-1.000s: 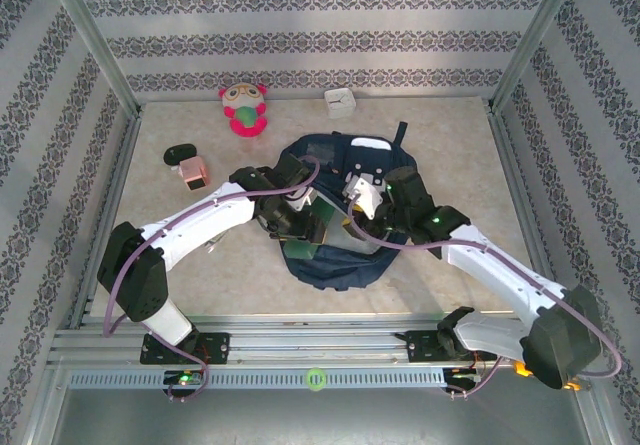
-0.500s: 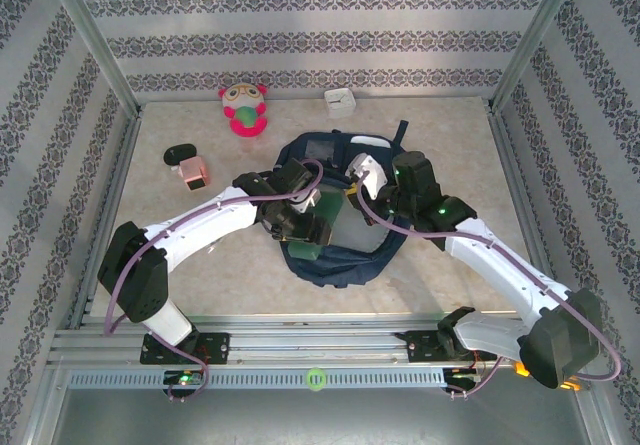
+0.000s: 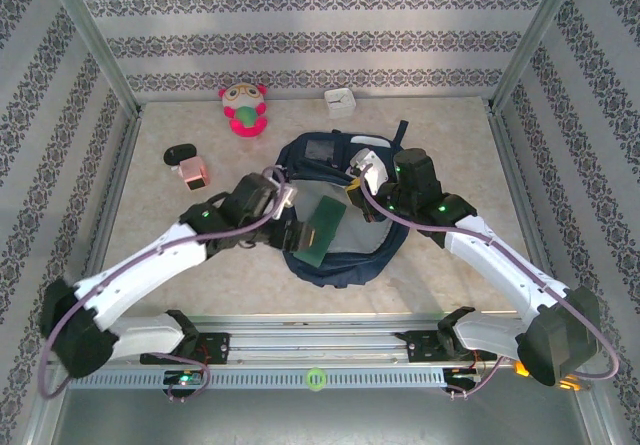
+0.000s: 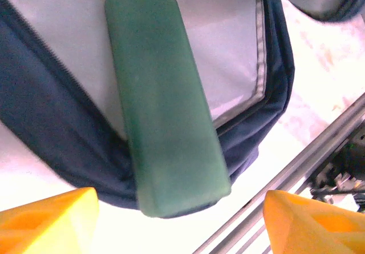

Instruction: Pack books, pencil case, and school supplies into a backpack

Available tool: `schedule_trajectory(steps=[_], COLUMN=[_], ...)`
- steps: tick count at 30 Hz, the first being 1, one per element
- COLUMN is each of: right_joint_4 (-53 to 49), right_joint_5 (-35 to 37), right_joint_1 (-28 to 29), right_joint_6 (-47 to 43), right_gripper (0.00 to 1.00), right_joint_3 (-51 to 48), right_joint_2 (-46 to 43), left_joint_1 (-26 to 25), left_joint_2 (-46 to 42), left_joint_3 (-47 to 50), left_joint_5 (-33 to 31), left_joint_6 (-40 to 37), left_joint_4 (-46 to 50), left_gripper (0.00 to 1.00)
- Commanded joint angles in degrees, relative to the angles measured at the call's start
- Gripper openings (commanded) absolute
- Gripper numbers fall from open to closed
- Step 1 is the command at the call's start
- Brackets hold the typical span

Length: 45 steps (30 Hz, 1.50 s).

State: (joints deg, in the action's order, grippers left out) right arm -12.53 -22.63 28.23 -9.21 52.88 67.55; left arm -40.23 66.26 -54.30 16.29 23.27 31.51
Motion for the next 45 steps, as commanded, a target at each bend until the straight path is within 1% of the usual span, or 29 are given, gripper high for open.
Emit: schedule_trajectory(steps=[1, 3, 5, 9, 12, 15, 17, 19, 21, 25, 29, 31, 33, 35, 37, 39, 41, 42, 45], right_joint_4=[5.61, 5.63, 5.56, 5.99, 6.04, 6.27, 6.59, 6.76, 7.08, 7.21, 7.71, 8.35, 8.51, 8.37, 7.97, 7.46, 6.98, 6.91, 6.59], right_joint_5=[-3.89, -4.54, -4.79, -5.05, -5.44, -5.84, -6.17, -6.36, -6.21, -6.45, -6.74, -7.02, -7.06, -7.06, -7.53, -8.28, -9.03, -9.42, -10.47], right_joint_1=[-0.41, -0.41, -0.37, -0.37, -0.37, -0.37, -0.38, -0.37, -0.3, -0.28, -0.28, -0.28, -0.39, -0.53, -0.87, -1.29, -1.68, -1.85, -2.13], right_joint_6=[0.73, 0.6, 0.6, 0.6, 0.76, 1.21, 1.54, 1.73, 1.91, 2.04, 2.68, 3.38, 4.0, 4.44, 4.4, 4.27, 3.93, 3.75, 3.42], right_gripper=[0.0, 0.0, 0.0, 0.0, 0.0, 0.0, 0.0, 0.0, 0.0, 0.0, 0.0, 0.0, 0.0, 0.0, 0.0, 0.0, 0.0, 0.0, 0.0], right_joint_3=[2.09, 1.92, 1.89, 1.53, 1.67, 1.58, 1.54, 1.69, 1.67, 2.05, 2.22, 2.37, 2.61, 3.16, 3.67, 4.18, 4.44, 4.56, 4.73], right_joint_2=[-1.7, -1.83, -1.97, -2.27, -2.17, -2.08, -2.15, -2.19, -2.22, -2.49, -2.68, -2.8, -2.93, -3.12, -3.37, -3.31, -3.19, -3.21, -2.96], left_joint_1=[-0.99, -1.39, -1.43, -2.07, -3.21, -3.96, -4.39, -5.07, -5.29, -6.03, -6.28, -6.27, -6.35, -6.35, -6.35, -6.35, -6.37, -6.36, -6.36], left_joint_2=[-7.36, -11.23, -12.25, -7.75, -3.86, -1.5, -0.13, 2.04, 4.64, 11.27, 17.61, 20.42, 21.23, 19.48, 15.66, 11.31, 6.76, 4.72, 0.47], left_joint_3=[8.51, 12.74, 14.68, 15.08, 13.67, 12.55, 11.95, 10.66, 9.29, 6.34, 3.18, 1.43, 0.11, 0.59, 2.34, 4.17, 5.99, 7.0, 9.16], left_joint_5=[-1.61, -2.55, -3.64, -2.86, -3.27, -5.38, -6.26, -8.1, -8.78, -10.38, -14.28, -13.89, -12.53, -10.42, -8.36, -6.41, -4.48, -3.76, -3.97], left_joint_6=[-10.17, -15.15, -18.42, -24.93, -27.3, -27.31, -27.05, -27.04, -26.58, -26.02, -26.61, -27.65, -27.9, -28.14, -28.9, -31.23, -36.55, -40.44, -51.17], left_joint_4=[-8.35, -11.75, -13.0, -12.55, -12.79, -15.74, -18.36, -20.77, -23.13, -27.03, -29.92, -30.93, -30.83, -31.35, -31.17, -28.82, -25.02, -22.69, -17.09], left_gripper=[0.7, 0.69, 0.69, 0.69, 0.69, 0.69, 0.65, 0.58, 0.53, 0.53, 0.51, 0.5, 0.49, 0.52, 0.58, 0.64, 0.69, 0.71, 0.74])
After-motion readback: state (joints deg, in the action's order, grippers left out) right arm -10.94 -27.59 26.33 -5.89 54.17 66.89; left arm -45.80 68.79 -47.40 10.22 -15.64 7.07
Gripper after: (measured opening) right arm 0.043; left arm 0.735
